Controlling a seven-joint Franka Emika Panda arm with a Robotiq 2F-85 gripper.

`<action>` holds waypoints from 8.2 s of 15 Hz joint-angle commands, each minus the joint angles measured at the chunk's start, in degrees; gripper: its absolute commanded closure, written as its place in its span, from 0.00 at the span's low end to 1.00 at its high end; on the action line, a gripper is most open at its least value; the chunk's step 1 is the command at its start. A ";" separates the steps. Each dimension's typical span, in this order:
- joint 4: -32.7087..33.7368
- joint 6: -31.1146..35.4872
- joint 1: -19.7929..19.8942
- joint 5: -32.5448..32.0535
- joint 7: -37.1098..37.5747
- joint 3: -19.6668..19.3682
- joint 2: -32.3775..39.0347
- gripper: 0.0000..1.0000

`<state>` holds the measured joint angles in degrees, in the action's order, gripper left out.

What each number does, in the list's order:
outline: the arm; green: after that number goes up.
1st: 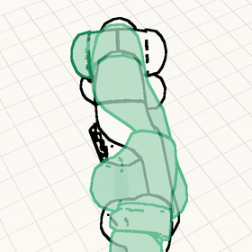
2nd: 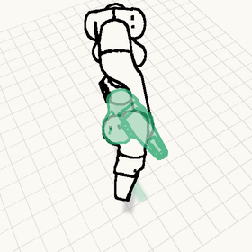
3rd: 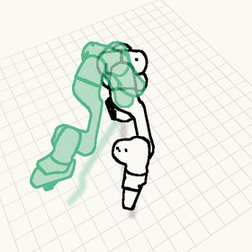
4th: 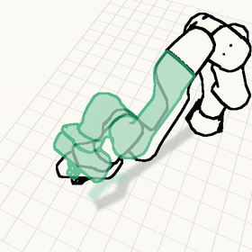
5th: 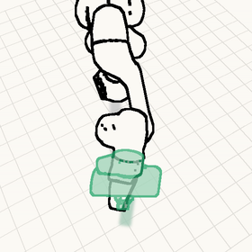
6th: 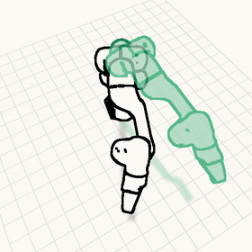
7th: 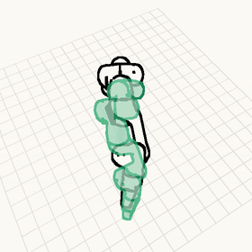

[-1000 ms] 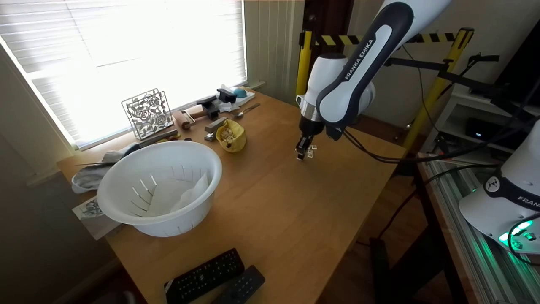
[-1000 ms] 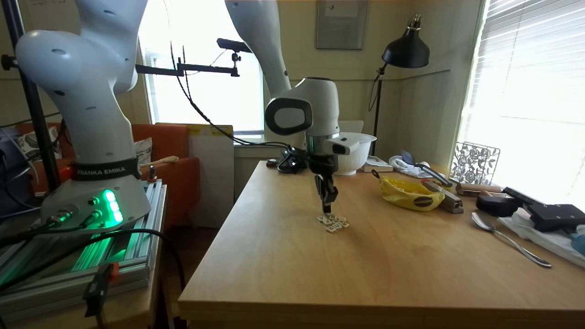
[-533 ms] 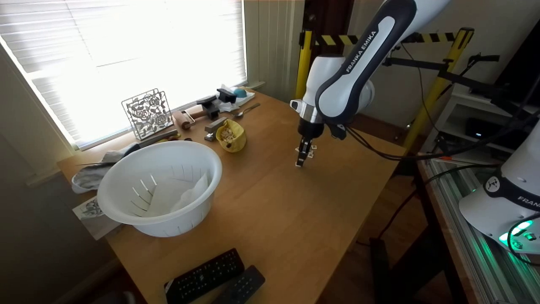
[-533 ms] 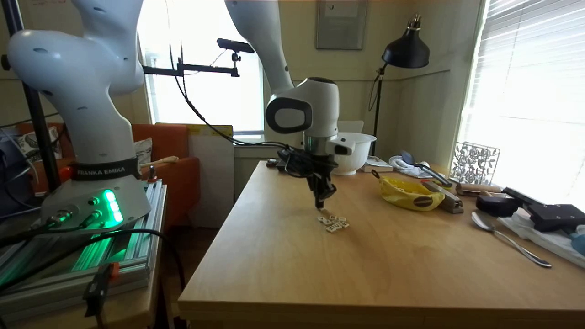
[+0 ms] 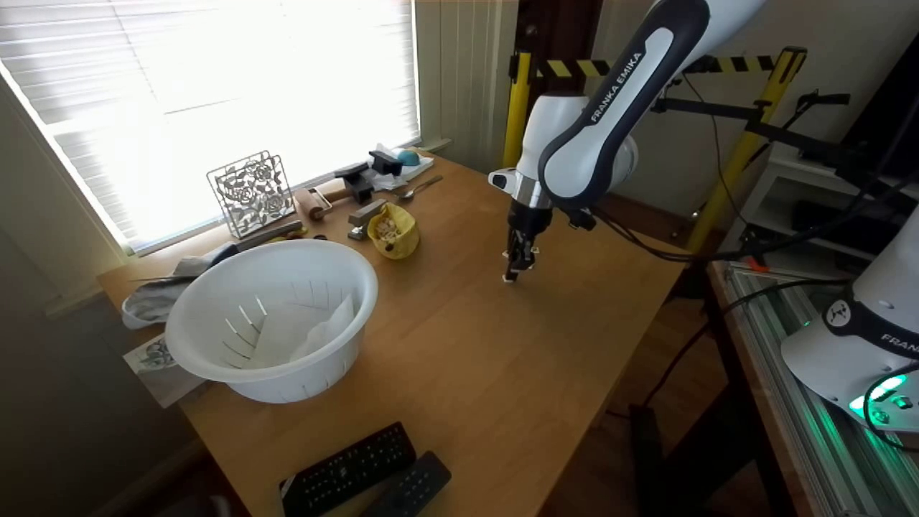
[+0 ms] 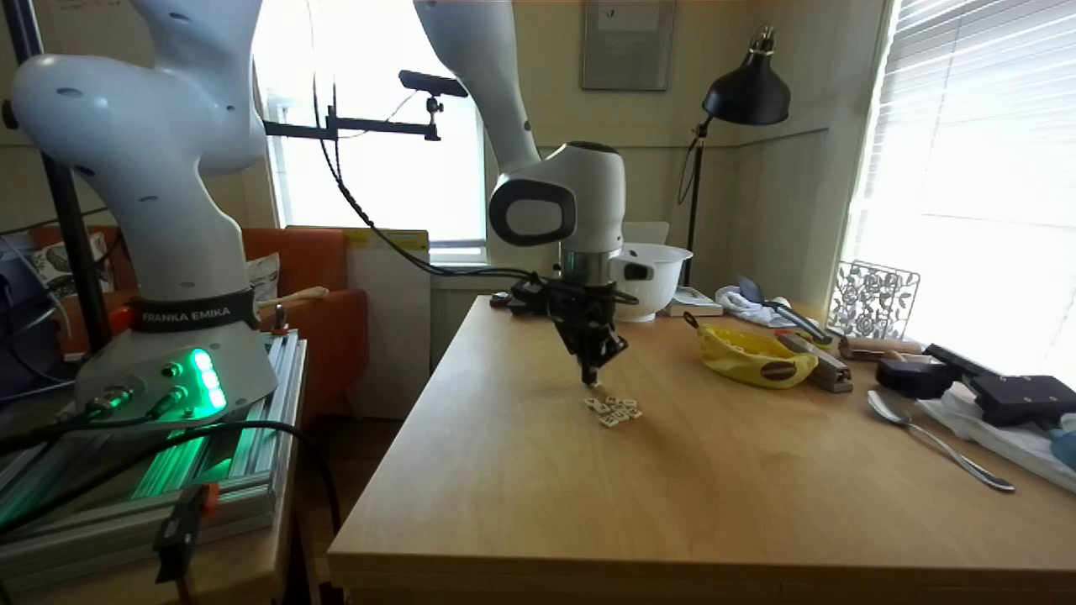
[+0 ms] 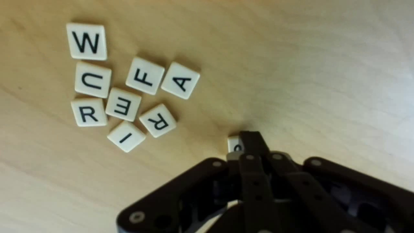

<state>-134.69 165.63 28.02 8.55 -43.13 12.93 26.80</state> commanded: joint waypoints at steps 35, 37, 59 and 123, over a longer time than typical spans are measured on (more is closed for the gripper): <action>6.66 -2.50 -4.81 -8.34 -24.73 -4.62 5.30 1.00; 6.90 -4.64 -3.13 -6.53 -25.83 -2.73 4.17 1.00; 2.37 -7.37 -11.88 -1.72 -1.19 -16.06 -6.30 1.00; -2.19 5.19 9.19 0.08 10.23 5.52 2.10 1.00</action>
<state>-138.67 170.93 34.90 10.27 -29.69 16.94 25.98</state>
